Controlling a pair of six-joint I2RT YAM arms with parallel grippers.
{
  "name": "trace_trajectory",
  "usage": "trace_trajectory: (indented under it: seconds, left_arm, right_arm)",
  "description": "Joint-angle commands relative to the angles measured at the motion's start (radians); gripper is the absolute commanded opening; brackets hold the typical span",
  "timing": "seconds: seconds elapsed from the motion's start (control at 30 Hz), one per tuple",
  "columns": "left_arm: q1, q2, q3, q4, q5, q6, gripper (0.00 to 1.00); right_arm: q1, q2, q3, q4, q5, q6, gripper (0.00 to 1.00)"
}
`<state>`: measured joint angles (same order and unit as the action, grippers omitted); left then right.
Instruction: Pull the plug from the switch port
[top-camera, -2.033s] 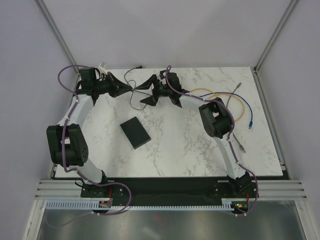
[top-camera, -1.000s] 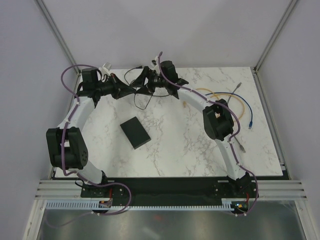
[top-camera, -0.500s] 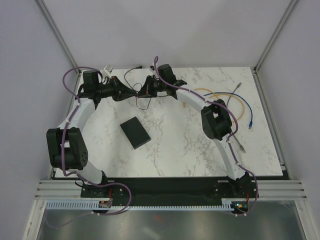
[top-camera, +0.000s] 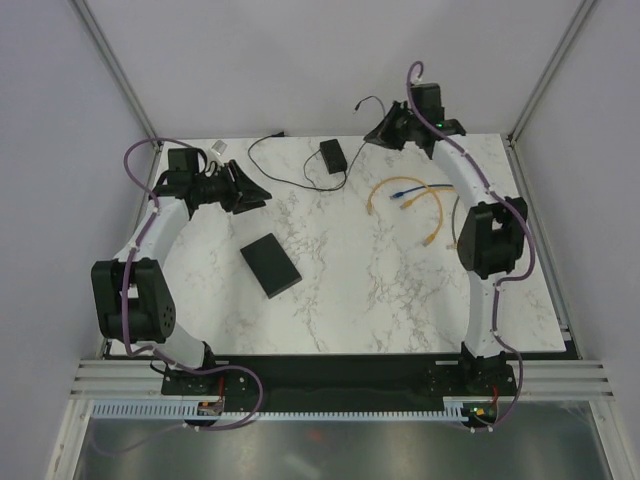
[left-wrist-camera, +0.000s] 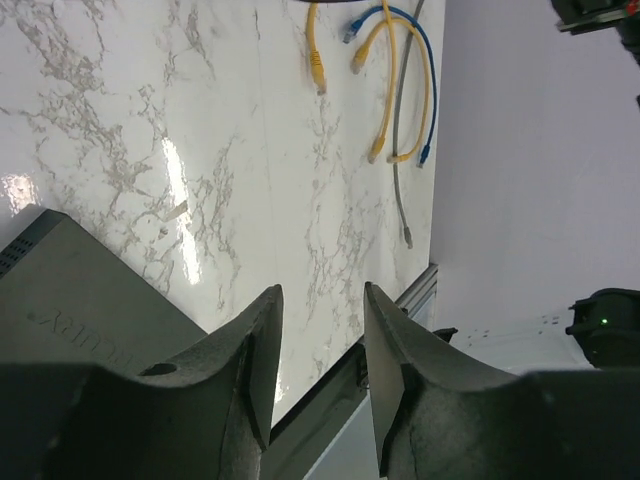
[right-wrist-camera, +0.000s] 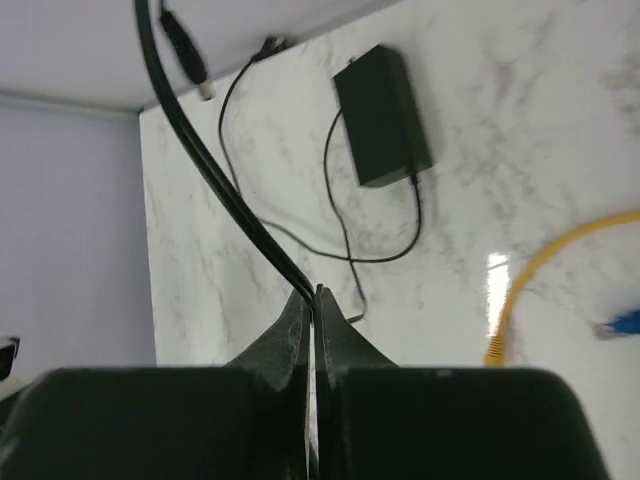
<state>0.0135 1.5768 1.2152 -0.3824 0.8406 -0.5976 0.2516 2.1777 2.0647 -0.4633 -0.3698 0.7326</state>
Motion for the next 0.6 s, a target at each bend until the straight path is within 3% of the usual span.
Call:
trace_trajectory:
  seconds: [0.0,0.57]
  left_arm:
    - [0.000,-0.064,0.003,-0.055,-0.038,0.084,0.45]
    - [0.000,-0.041,-0.006,-0.107,-0.063,0.104,0.41]
  right_arm:
    - [-0.072,-0.102,0.047,-0.139,0.106,-0.093,0.00]
    - [-0.423,-0.325,0.124,-0.418,0.252,-0.264,0.00]
